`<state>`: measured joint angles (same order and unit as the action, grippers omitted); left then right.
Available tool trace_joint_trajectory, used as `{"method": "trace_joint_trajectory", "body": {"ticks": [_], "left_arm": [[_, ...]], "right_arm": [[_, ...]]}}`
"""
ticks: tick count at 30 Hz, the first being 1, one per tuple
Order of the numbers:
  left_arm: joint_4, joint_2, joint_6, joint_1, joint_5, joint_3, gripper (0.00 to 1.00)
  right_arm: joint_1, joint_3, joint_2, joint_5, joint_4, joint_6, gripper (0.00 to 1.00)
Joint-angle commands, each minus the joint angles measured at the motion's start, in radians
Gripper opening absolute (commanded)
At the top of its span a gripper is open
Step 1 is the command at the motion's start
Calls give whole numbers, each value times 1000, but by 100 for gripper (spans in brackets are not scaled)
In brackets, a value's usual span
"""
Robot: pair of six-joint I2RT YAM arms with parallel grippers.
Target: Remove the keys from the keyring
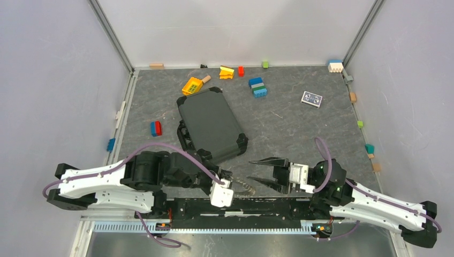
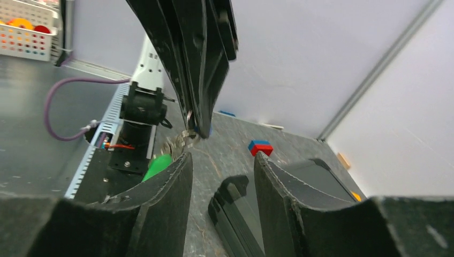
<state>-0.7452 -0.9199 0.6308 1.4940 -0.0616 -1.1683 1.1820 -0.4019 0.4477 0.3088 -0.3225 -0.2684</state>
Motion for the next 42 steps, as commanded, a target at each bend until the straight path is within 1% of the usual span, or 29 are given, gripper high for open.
{"method": "trace_joint_trajectory", "body": {"ticks": [1,6,14,23,30,35,39,42], "left_arm": [[-69,-20,162,1,99,-60,2],[-72,-35,213,1,76,-69,2],[-72,-35,277,1,28,-86,2],[-73,-30,372,1,35,-94,2],[-79,-32,408,2,42,-112,2],[-109,-43,409,2,57,-134,2],[-110,-44,408,3,57,-137,2],[-109,-43,407,3,89,-139,2]], "right_arm": [[-1,-60,28,110,-16,1,52],[-1,-48,73,125,-48,71,54],[-1,-19,113,100,-92,151,58],[-1,-2,176,101,-175,224,62],[-1,-1,215,87,-163,226,62],[-1,7,221,71,-156,209,63],[-1,-7,235,71,-136,202,61],[-1,-13,235,74,-120,193,61]]}}
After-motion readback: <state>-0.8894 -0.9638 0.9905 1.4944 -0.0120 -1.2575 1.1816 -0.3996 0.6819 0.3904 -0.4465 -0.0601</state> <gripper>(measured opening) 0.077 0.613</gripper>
